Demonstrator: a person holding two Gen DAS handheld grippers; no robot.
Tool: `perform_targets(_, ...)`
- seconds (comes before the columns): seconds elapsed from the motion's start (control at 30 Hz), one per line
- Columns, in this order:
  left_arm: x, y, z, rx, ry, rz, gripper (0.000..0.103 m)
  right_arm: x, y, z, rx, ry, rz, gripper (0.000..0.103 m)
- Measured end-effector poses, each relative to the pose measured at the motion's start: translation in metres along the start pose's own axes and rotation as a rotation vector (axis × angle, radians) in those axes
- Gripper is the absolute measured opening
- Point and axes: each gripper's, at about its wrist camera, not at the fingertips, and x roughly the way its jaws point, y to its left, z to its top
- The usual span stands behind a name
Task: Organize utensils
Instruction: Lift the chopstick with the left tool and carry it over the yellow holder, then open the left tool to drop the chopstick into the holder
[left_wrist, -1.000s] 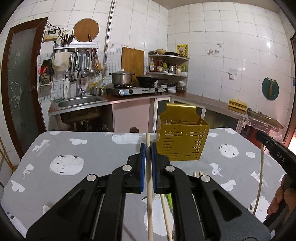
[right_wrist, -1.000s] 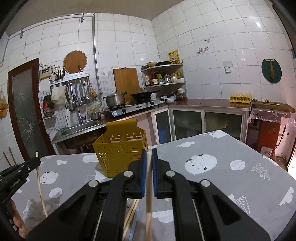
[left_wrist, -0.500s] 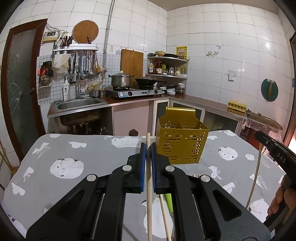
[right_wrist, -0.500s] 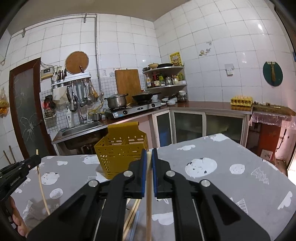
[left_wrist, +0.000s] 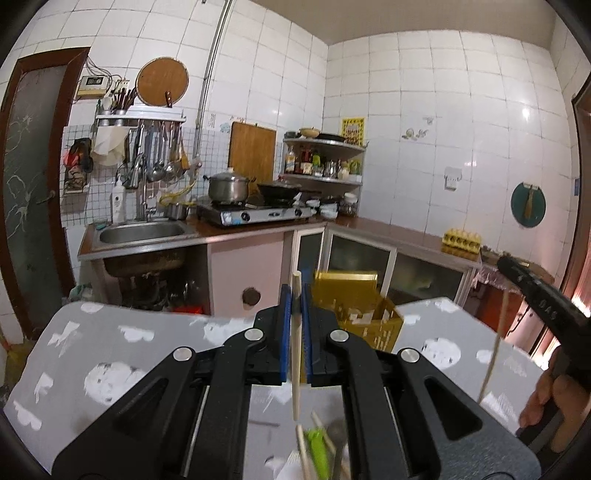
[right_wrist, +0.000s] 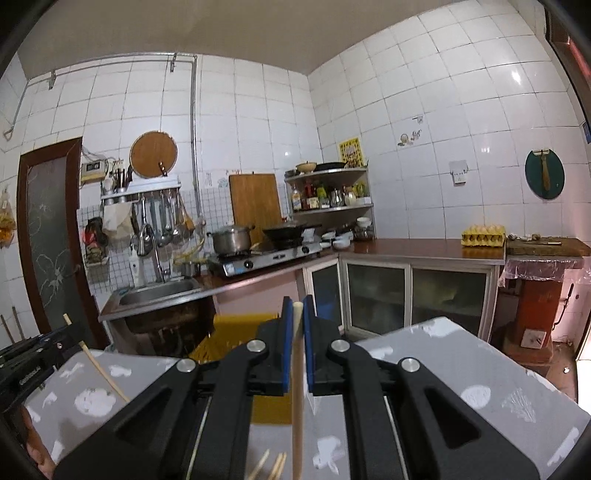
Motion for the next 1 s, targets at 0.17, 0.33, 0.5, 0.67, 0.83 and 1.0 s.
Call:
perform_targets(0.17, 0.016, -0.005, 0.036, -0.012, -0.054, -0.018, 0.004, 0.029, 0.005, 0.028, 0.011, -0.041, -0.004, 0.006)
perform_targets(0.33, 0.032, -0.007, 0.074, -0.04, -0.109, -0.048, 0.004, 0.053, 0.014, 0.055, 0.024, -0.086, 0.004, 0.006)
perform_targets(0.5, 0.059, -0.013, 0.099, -0.054, -0.128, -0.053, 0.004, 0.078, 0.023, 0.076, 0.047, -0.122, 0.008, 0.006)
perform_targets(0.67, 0.099, -0.025, 0.118, -0.049, -0.137, -0.072, 0.004, 0.11, 0.027, 0.095, 0.102, -0.139, 0.014, 0.006)
perform_targets(0.83, 0.134, -0.034, 0.114, -0.017, -0.125, -0.064, 0.004, 0.14, 0.035, 0.085, 0.067, -0.171, 0.013, 0.006)
perform_targets(1.0, 0.172, -0.033, 0.089, 0.017, -0.073, -0.055, 0.004, 0.168, 0.036, 0.054, 0.028, -0.15, 0.009, 0.006)
